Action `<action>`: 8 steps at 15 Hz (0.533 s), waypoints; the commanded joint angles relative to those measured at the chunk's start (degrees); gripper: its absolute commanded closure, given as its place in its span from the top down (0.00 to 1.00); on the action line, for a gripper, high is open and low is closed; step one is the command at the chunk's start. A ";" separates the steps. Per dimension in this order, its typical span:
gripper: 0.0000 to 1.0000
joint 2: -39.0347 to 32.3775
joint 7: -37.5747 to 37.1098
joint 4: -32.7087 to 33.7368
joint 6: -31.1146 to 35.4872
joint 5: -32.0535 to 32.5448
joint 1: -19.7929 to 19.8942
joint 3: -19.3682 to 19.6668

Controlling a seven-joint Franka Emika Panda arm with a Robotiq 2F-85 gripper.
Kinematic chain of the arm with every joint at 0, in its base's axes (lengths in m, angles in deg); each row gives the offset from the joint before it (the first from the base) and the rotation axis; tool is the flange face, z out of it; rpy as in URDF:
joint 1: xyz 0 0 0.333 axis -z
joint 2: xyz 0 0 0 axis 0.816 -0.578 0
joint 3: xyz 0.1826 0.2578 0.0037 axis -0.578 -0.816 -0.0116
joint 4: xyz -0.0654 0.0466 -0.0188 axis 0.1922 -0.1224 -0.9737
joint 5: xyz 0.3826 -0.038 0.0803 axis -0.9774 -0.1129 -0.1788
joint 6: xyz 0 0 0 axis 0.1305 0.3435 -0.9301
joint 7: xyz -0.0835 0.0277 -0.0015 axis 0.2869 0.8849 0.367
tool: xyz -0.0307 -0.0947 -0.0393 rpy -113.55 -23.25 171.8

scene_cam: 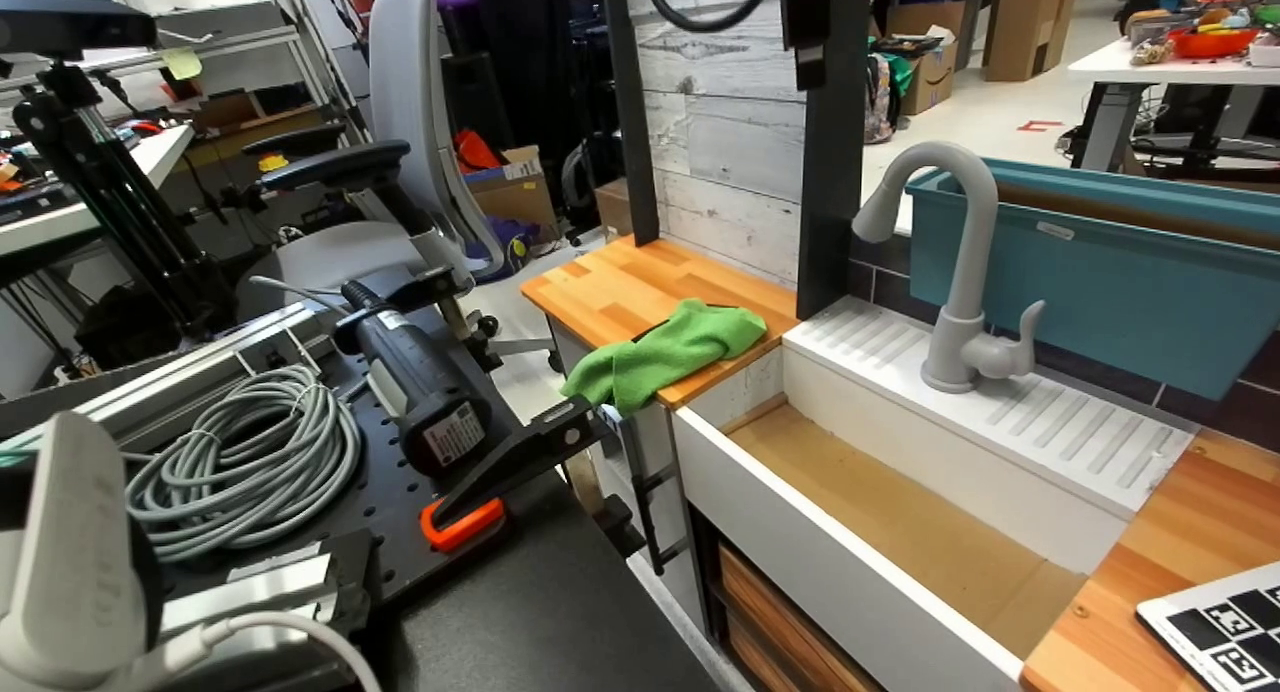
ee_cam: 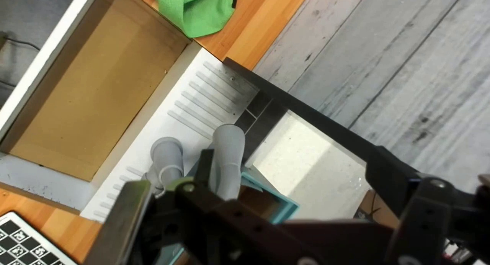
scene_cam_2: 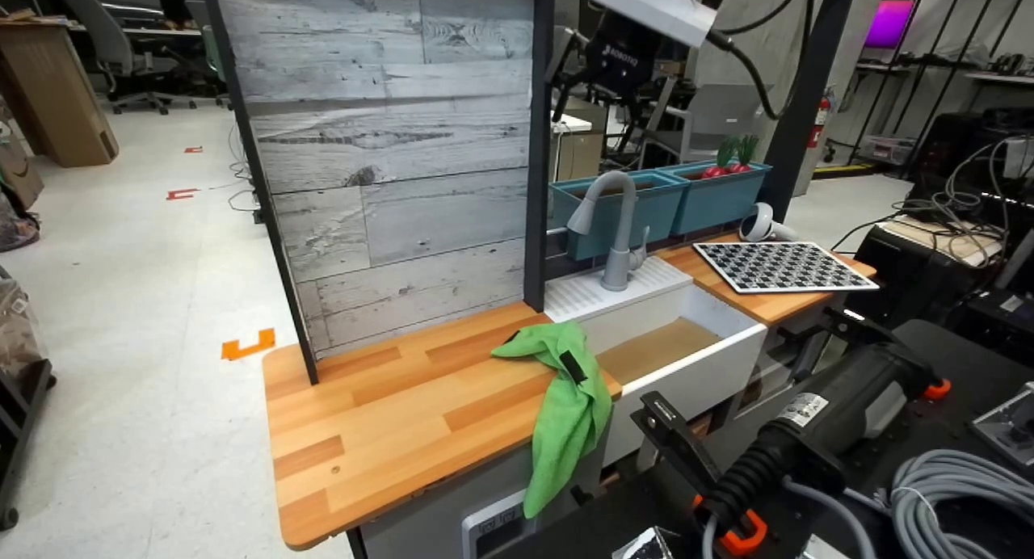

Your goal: Turn the tap faucet to the right

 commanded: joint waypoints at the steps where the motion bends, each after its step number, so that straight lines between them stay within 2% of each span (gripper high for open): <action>1: 1.00 -6.55 2.35 6.12 1.25 -2.54 -0.01 0.32; 8: 1.00 -5.89 2.88 5.63 -3.00 0.34 0.10 3.66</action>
